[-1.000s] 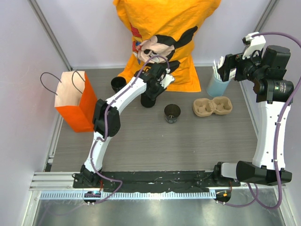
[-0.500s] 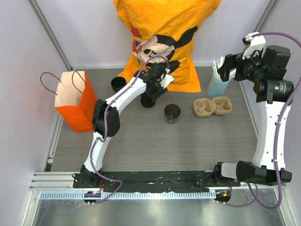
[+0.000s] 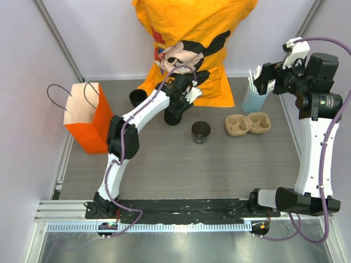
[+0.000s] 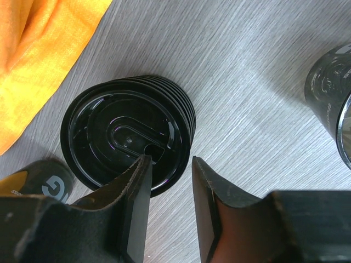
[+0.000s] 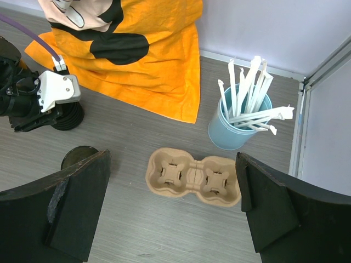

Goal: Pack the takeout coffee

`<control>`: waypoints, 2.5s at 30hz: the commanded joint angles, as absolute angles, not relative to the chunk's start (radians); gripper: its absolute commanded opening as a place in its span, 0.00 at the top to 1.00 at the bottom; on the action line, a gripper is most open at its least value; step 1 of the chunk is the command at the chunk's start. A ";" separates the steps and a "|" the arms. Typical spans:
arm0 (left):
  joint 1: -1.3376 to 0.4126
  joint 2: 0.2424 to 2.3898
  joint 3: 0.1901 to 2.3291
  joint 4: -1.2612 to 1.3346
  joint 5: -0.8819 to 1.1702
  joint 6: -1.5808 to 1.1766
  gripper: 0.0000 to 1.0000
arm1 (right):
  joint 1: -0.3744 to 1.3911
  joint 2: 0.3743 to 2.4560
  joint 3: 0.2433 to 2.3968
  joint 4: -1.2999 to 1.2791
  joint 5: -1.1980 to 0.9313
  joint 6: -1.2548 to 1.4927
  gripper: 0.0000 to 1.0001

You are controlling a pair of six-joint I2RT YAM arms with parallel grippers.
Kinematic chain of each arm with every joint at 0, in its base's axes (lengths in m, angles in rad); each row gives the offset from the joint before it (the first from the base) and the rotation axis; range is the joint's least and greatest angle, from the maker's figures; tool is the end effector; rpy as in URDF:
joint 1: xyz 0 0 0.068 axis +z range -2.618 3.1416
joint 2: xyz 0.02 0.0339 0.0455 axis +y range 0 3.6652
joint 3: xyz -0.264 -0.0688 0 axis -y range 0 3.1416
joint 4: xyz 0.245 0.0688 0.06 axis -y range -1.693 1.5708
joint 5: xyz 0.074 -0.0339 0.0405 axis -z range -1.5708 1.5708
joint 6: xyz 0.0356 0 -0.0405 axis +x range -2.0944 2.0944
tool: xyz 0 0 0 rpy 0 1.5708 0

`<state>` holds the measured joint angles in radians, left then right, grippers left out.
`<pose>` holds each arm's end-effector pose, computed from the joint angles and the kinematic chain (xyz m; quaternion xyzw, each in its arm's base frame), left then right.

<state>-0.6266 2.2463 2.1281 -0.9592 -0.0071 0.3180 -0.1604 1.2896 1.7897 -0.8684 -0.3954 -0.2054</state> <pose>0.3949 -0.2856 0.2537 0.4404 0.8640 -0.0341 0.2418 0.2319 -0.0236 0.4988 -0.1293 0.8059 0.0584 0.5749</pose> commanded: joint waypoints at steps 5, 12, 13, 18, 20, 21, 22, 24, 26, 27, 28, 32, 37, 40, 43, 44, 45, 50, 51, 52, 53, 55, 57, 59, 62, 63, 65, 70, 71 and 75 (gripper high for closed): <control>-0.621 2.212 2.141 -0.965 0.023 0.337 0.61 | -0.166 1.270 1.801 -0.850 -0.405 -0.190 0.00; -0.621 2.226 2.145 -0.974 0.026 0.339 0.61 | -0.166 1.270 1.804 -0.850 -0.405 -0.190 0.00; -0.621 2.230 2.145 -0.974 0.026 0.341 0.61 | -0.166 1.273 1.804 -0.850 -0.405 -0.190 0.00; -0.621 2.238 2.146 -0.976 0.029 0.339 0.64 | -0.164 1.273 1.801 -0.850 -0.407 -0.190 0.00; -0.621 2.238 2.146 -0.976 0.032 0.339 0.64 | -0.166 1.273 1.802 -0.850 -0.407 -0.189 0.00; -0.621 2.241 2.145 -0.977 0.032 0.339 0.66 | -0.166 1.273 1.802 -0.850 -0.407 -0.189 0.00; -0.621 2.240 2.146 -0.976 0.032 0.339 0.66 | -0.166 1.272 1.802 -0.850 -0.407 -0.190 0.00; -0.621 2.241 2.145 -0.979 0.034 0.339 0.66 | -0.166 1.272 1.801 -0.850 -0.407 -0.189 0.00; -0.621 2.244 2.145 -0.980 0.035 0.339 0.66 | -0.164 1.273 1.801 -0.850 -0.408 -0.190 0.00; -0.621 2.246 2.145 -0.983 0.034 0.339 0.66 | -0.166 1.272 1.801 -0.850 -0.408 -0.190 0.00; -0.621 2.247 2.145 -0.982 0.035 0.339 0.65 | -0.166 1.272 1.801 -0.848 -0.408 -0.190 0.00; -0.621 2.255 2.145 -0.982 0.035 0.339 0.62 | -0.166 1.270 1.802 -0.850 -0.408 -0.190 0.00; -0.621 2.256 2.145 -0.980 0.034 0.337 0.64 | -0.164 1.272 1.802 -0.850 -0.408 -0.190 0.00; -0.621 2.261 2.152 -0.982 0.034 0.337 0.66 | -0.166 1.272 1.801 -0.850 -0.407 -0.189 0.00; -0.621 2.261 2.151 -0.982 0.034 0.337 0.72 | -0.164 1.272 1.801 -0.850 -0.407 -0.190 0.00; -0.621 2.261 2.151 -0.982 0.034 0.337 0.74 | -0.166 1.272 1.801 -0.850 -0.407 -0.189 0.00; -0.621 2.261 2.151 -0.980 0.034 0.336 0.76 | -0.166 1.272 1.801 -0.850 -0.407 -0.189 0.00; -0.621 2.250 2.151 -0.976 0.034 0.328 0.86 | -0.166 1.273 1.802 -0.850 -0.408 -0.190 0.00; -0.621 2.249 2.149 -0.977 0.035 0.327 0.86 | -0.164 1.273 1.804 -0.850 -0.407 -0.190 0.00; -0.621 2.246 2.151 -0.974 0.034 0.327 0.86 | -0.164 1.273 1.804 -0.850 -0.408 -0.190 0.00; -0.621 2.240 2.151 -0.974 0.032 0.324 0.89 | -0.166 1.272 1.805 -0.850 -0.408 -0.189 0.00; -0.621 2.235 2.152 -0.971 0.032 0.322 0.89 | -0.166 1.273 1.804 -0.850 -0.410 -0.189 0.00; -0.621 2.226 2.154 -0.968 0.032 0.316 0.91 | -0.166 1.273 1.805 -0.848 -0.410 -0.189 0.00; -0.620 2.217 2.155 -0.965 0.032 0.314 0.91 | -0.164 1.272 1.805 -0.850 -0.411 -0.189 0.00; -0.620 2.209 2.155 -0.950 0.023 0.308 0.91 | -0.166 1.273 1.804 -0.850 -0.411 -0.189 0.00; -0.621 2.201 2.155 -0.946 0.017 0.304 0.92 | -0.164 1.272 1.804 -0.850 -0.411 -0.189 0.00; -0.621 2.194 2.157 -0.934 0.012 0.302 0.92 | -0.166 1.272 1.802 -0.850 -0.411 -0.187 0.00; -0.620 2.168 2.160 -0.911 0.008 0.285 0.91 | -0.164 1.272 1.805 -0.850 -0.414 -0.187 0.00; -0.620 2.163 2.161 -0.910 0.008 0.285 0.91 | -0.164 1.273 1.805 -0.850 -0.416 -0.189 0.00; -0.620 2.151 2.164 -0.904 -0.021 0.284 0.91 | -0.166 1.272 1.805 -0.850 -0.416 -0.189 0.00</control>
